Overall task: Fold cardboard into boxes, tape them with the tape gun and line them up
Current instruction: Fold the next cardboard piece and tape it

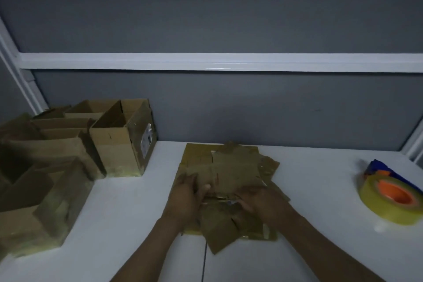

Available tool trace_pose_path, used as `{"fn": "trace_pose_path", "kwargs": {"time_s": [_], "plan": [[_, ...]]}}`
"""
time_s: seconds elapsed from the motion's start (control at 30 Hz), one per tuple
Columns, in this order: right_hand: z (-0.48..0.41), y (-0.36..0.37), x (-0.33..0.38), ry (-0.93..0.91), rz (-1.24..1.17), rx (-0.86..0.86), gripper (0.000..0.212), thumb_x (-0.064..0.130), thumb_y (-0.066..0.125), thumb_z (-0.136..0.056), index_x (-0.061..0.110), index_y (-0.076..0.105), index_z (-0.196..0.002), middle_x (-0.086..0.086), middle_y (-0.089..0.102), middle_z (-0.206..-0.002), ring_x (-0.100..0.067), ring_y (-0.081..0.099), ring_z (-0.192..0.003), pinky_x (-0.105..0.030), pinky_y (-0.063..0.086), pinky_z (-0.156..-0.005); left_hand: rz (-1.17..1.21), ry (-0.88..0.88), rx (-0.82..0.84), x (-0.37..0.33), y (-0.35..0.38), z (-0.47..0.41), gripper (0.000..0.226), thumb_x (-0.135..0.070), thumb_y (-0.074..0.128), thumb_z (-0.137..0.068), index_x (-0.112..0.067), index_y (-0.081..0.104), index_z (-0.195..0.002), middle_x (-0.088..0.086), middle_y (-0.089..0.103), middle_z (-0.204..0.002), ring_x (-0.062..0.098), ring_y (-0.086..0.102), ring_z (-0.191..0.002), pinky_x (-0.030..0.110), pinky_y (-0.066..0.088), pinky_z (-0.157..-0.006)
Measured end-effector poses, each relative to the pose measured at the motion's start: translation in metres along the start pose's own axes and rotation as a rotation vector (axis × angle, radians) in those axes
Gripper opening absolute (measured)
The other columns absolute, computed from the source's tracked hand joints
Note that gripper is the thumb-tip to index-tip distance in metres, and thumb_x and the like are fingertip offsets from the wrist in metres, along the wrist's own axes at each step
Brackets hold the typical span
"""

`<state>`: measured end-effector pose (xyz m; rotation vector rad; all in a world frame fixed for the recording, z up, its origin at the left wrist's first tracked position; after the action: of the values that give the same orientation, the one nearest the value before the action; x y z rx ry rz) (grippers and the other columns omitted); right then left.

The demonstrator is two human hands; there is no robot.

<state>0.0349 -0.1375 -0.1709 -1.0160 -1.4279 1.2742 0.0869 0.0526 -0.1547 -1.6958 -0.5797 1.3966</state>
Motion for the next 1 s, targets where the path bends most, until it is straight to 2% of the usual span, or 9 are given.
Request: {"fn": "trace_pose_path", "kwargs": {"time_s": [0.17,0.33,0.47,0.6,0.7,0.77,0.83,0.87,1.0], "plan": [[0.011,0.007,-0.015,-0.037,-0.013,-0.133,0.07,0.059,0.011,-0.098,0.032,0.075,-0.098,0.012,0.072,-0.102,-0.004,0.069,-0.089,-0.029,0.054,-0.083,0.153,-0.166,-0.103,0.012,-0.003,-0.02,0.063,-0.039,0.065,-0.089,-0.01,0.042,-0.14,0.01,0.055,-0.136,0.029,0.053,-0.123,0.033,0.039,-0.104],[0.023,0.001,-0.02,-0.044,-0.16,-0.168,0.067,0.073,0.023,-0.088,0.033,0.075,-0.099,0.016,0.069,-0.11,-0.001,0.061,-0.105,-0.016,0.044,-0.093,0.31,-0.15,-0.228,0.01,-0.008,-0.027,0.047,-0.031,0.073,-0.083,-0.018,0.057,-0.124,0.001,0.066,-0.116,0.025,0.062,-0.106,0.029,0.047,-0.085],[0.021,-0.038,-0.028,-0.036,-0.1,-0.505,0.055,0.061,0.029,-0.096,0.03,0.075,-0.095,0.013,0.072,-0.101,-0.005,0.068,-0.086,-0.014,0.048,-0.076,0.477,-0.019,-0.303,-0.011,-0.026,-0.028,0.004,-0.02,0.062,-0.092,-0.023,0.061,-0.095,-0.013,0.064,-0.088,0.017,0.062,-0.091,0.023,0.045,-0.07],[0.036,-0.102,-0.052,0.17,0.025,-0.844,0.046,0.049,0.055,-0.085,0.02,0.066,-0.12,0.001,0.064,-0.122,-0.012,0.055,-0.11,-0.023,0.044,-0.088,0.59,0.114,-0.324,-0.05,-0.044,-0.033,0.015,-0.017,0.052,-0.098,-0.021,0.065,-0.105,-0.009,0.066,-0.094,0.002,0.058,-0.085,0.016,0.041,-0.064],[0.051,-0.139,-0.077,0.309,-0.096,-0.681,0.077,0.052,0.069,-0.08,0.022,0.04,-0.144,-0.002,0.046,-0.143,-0.021,0.039,-0.13,-0.038,0.034,-0.108,0.627,0.212,-0.268,-0.088,-0.041,-0.038,0.015,-0.017,0.049,-0.1,-0.018,0.061,-0.109,-0.01,0.065,-0.094,-0.004,0.057,-0.082,0.009,0.041,-0.057],[0.059,-0.15,-0.1,0.399,-0.247,-0.465,0.074,0.05,0.072,-0.077,0.028,0.042,-0.141,0.008,0.051,-0.134,-0.013,0.047,-0.123,-0.034,0.039,-0.105,0.63,0.29,-0.224,-0.113,-0.032,-0.04,0.011,-0.017,0.049,-0.101,-0.016,0.058,-0.107,-0.009,0.064,-0.093,-0.006,0.058,-0.078,0.006,0.041,-0.057],[0.07,-0.151,-0.121,0.418,-0.462,-0.327,0.029,0.042,0.075,-0.077,0.025,0.068,-0.1,0.017,0.065,-0.091,-0.001,0.059,-0.082,-0.025,0.05,-0.076,0.618,0.327,-0.22,-0.134,-0.018,-0.044,0.01,-0.022,0.052,-0.1,-0.016,0.057,-0.106,-0.008,0.063,-0.093,-0.006,0.059,-0.078,0.007,0.041,-0.058],[0.075,-0.152,-0.13,0.392,-0.529,-0.318,0.02,0.035,0.077,-0.078,0.02,0.065,-0.073,0.019,0.058,-0.066,0.001,0.053,-0.06,-0.021,0.045,-0.06,0.594,0.328,-0.228,-0.143,-0.01,-0.048,0.016,-0.026,0.053,-0.099,-0.015,0.059,-0.11,-0.007,0.063,-0.095,0.0,0.06,-0.083,0.008,0.04,-0.061],[0.099,-0.154,-0.163,0.359,-0.578,-0.365,0.041,0.02,0.072,-0.081,0.017,0.041,-0.053,0.011,0.036,-0.048,-0.003,0.033,-0.044,-0.018,0.024,-0.045,0.319,0.3,-0.33,-0.185,0.024,-0.057,0.047,-0.033,0.056,-0.096,-0.016,0.049,-0.139,0.006,0.053,-0.126,0.025,0.05,-0.115,0.027,0.04,-0.087]]}}
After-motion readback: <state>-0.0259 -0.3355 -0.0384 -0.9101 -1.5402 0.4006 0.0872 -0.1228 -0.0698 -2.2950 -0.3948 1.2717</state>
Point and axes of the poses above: each hand's wrist, its own z-axis away from the middle knuckle, its own y-axis out of the palm, x = y × z, the point moved 5 cm from there along -z, towards the middle knuckle
